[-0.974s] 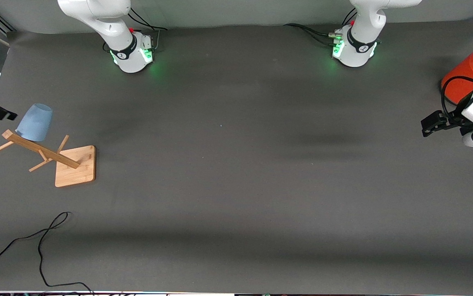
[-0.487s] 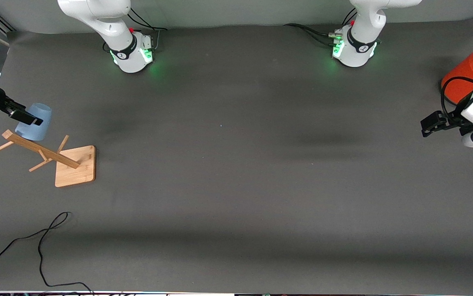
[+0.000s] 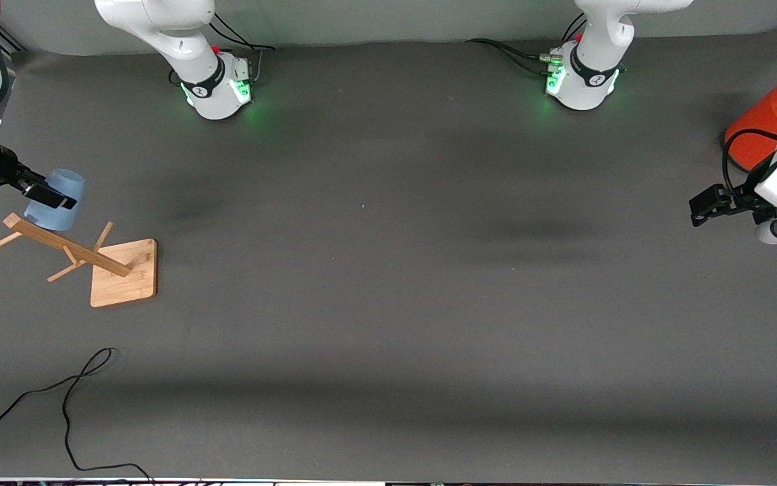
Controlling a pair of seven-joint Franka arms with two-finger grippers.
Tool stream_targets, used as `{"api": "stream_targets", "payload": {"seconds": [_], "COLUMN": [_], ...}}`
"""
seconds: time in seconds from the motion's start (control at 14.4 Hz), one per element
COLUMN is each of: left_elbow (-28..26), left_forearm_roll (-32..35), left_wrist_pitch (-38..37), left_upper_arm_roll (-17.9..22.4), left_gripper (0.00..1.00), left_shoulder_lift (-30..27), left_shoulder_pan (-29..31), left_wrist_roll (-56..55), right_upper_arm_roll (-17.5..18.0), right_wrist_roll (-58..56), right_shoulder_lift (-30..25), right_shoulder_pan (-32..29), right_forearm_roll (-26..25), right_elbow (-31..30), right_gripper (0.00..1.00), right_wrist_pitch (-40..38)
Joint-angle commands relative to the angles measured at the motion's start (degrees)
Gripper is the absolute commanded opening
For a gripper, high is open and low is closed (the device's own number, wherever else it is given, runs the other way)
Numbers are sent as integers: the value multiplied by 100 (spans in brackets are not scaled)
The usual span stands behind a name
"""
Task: Rotate and upright cup with both arms
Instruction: 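Pull the blue cup off the wooden peg with the right gripper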
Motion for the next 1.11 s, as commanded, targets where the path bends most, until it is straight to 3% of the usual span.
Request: {"api": "stream_targets", "payload": {"seconds": [0.0,0.35,0.56,1.04], "left_elbow": [-52,-52,-52,-52], "left_forearm_roll": [21,13,21,21], "left_wrist_pitch": [58,58,58,67], "left_upper_arm_roll": [44,44,44,44], "left_gripper": [100,100,100,100], "left_shoulder_lift": [-50,-33,-33,-24], "left_shoulder_pan": [-76,-76,-76,-67], "left_wrist_roll": [7,7,7,7], "right_upper_arm_roll": [8,95,87,104], "right_wrist_roll": [136,433,1198,3226], "right_shoulder_lift": [-113,-201,-420,-1202], "right_shoulder_pan": [30,91,574,1644], "right_forearm_roll": [69,69,69,69], "right_elbow": [-96,105,387,388], "right_gripper": [26,26,26,26], "right_wrist_pitch": [71,-209,-842,-1713]}}
